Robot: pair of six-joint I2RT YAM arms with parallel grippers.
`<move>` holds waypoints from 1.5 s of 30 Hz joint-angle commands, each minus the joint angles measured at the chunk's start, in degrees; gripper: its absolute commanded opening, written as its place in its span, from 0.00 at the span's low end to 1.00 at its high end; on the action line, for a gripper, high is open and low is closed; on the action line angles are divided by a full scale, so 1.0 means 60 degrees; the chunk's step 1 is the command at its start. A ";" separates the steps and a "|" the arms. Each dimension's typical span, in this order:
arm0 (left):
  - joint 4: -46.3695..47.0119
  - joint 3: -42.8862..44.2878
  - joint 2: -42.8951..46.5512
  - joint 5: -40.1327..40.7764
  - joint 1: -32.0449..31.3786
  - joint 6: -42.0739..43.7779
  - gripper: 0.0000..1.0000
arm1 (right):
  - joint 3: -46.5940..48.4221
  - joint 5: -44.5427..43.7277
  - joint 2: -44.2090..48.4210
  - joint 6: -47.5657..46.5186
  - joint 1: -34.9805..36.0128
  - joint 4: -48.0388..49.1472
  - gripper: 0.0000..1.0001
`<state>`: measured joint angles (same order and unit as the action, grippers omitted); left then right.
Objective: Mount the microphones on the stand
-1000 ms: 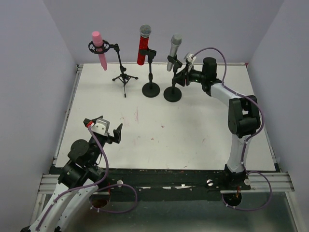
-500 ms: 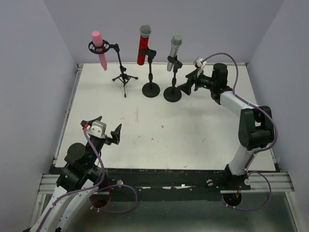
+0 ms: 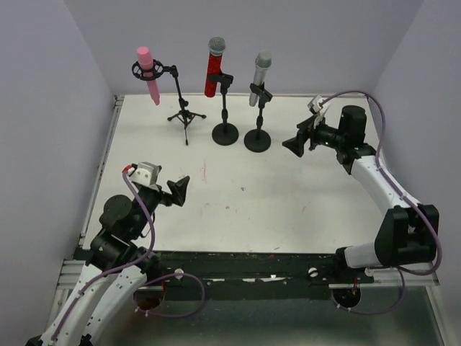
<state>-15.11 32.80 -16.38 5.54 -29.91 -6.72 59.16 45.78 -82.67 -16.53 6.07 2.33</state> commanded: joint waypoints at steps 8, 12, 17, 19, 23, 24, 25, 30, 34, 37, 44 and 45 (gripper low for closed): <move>-0.0557 0.1522 -0.2293 -0.2609 0.2934 -0.1064 0.99 | -0.0687 -0.1843 0.3449 0.2622 -0.0938 -0.2220 1.00; -0.0470 0.0981 -0.1872 -0.2198 0.2934 -0.0550 0.99 | -0.1887 -0.2458 0.4183 0.4099 -0.1289 -0.1709 1.00; -0.0204 0.0056 -0.0918 -0.2169 0.2934 -0.0272 0.99 | -0.2566 -0.2065 0.4551 0.4207 -0.1831 -0.1455 1.00; -0.0177 -0.0046 -0.0742 -0.2125 0.2934 -0.0271 0.99 | -0.2287 -0.1539 0.4405 0.4017 -0.1875 -0.1647 1.00; -0.0147 0.0012 -0.0741 -0.2256 0.2934 -0.0271 0.99 | -0.2198 -0.1345 0.4141 0.4044 -0.1919 -0.1706 1.00; -0.0133 0.0012 -0.0712 -0.2256 0.2934 -0.0271 0.99 | -0.2184 -0.1476 0.4126 0.4117 -0.1919 -0.1692 1.00; -0.0147 0.0012 -0.0683 -0.2256 0.2934 -0.0286 0.99 | -0.2155 -0.1608 0.4068 0.4191 -0.1934 -0.1677 1.00; -0.0103 -0.0017 -0.0551 -0.2329 0.2934 -0.0330 0.99 | -0.2037 -0.1946 0.4038 0.4265 -0.2051 -0.1779 1.00; -0.0059 -0.0046 -0.0522 -0.2505 0.2934 -0.0389 0.99 | -0.1964 -0.1946 0.4038 0.4323 -0.2095 -0.1809 1.00; -0.0044 -0.0046 -0.0522 -0.2491 0.2934 -0.0389 0.99 | -0.1964 -0.2019 0.4009 0.4367 -0.2124 -0.1809 1.00; -0.0015 -0.0075 -0.0493 -0.2549 0.2934 -0.0403 0.99 | -0.2008 -0.1990 0.4096 0.4352 -0.2153 -0.1780 1.00; -0.0030 -0.0075 -0.0478 -0.2549 0.2934 -0.0403 0.99 | -0.1993 -0.2005 0.4111 0.4381 -0.2168 -0.1765 1.00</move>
<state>-16.36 32.84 -20.14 -8.05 -12.69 -9.21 45.71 34.98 -58.35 9.04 -6.31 -7.42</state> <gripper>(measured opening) 0.988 0.997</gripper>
